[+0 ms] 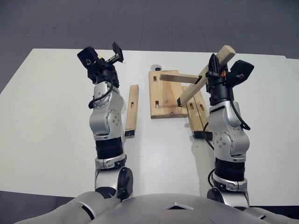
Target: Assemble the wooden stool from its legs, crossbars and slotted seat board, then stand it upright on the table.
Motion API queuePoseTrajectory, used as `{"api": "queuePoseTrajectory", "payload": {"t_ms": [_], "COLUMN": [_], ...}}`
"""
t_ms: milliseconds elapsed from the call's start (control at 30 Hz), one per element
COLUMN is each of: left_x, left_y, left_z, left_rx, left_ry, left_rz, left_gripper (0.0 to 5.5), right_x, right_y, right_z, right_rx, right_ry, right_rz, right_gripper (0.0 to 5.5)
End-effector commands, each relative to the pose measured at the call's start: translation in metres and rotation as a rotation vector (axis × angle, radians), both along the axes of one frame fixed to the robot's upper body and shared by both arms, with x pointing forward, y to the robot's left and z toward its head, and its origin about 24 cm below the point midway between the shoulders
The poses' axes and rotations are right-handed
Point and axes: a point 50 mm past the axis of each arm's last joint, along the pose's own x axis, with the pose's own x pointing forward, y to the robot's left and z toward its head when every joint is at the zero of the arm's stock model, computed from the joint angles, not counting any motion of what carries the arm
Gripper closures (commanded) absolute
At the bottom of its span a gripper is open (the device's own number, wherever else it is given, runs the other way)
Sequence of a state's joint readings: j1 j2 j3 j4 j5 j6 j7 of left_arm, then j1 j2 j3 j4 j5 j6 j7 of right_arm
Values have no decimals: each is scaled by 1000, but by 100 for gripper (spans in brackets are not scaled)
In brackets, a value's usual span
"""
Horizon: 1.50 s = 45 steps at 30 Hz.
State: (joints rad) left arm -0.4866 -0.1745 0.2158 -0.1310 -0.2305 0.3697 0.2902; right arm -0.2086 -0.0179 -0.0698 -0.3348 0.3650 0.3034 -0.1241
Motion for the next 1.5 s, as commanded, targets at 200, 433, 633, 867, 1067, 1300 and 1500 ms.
{"api": "queuePoseTrajectory", "payload": {"t_ms": [200, 433, 633, 867, 1067, 1300, 1500], "left_x": [0, -2, -1, 2, 3, 4, 4], "left_y": [-1, -2, -2, -3, -10, -19, -21], "left_z": [7, 6, 6, 8, 9, 7, 4], "left_rx": [50, 63, 72, 80, 87, 85, 84], "left_ry": [-21, -12, -7, -12, -17, -19, -21], "left_rz": [17, 30, 29, 22, -4, -33, -36], "left_gripper": [10, 10, 10, 10, 10, 10, 10], "right_x": [-8, -15, -11, 0, 4, 7, 8], "right_y": [-2, 0, -1, 1, 4, 7, 3], "right_z": [-46, -77, -76, -50, -36, -20, 8], "right_rx": [-198, -333, -319, -199, -135, -100, -99], "right_ry": [254, 465, 447, 274, 188, 102, -31], "right_rz": [75, 185, 187, 163, 165, 186, 205], "right_gripper": [450, 450, 449, 448, 388, 280, 196]}}
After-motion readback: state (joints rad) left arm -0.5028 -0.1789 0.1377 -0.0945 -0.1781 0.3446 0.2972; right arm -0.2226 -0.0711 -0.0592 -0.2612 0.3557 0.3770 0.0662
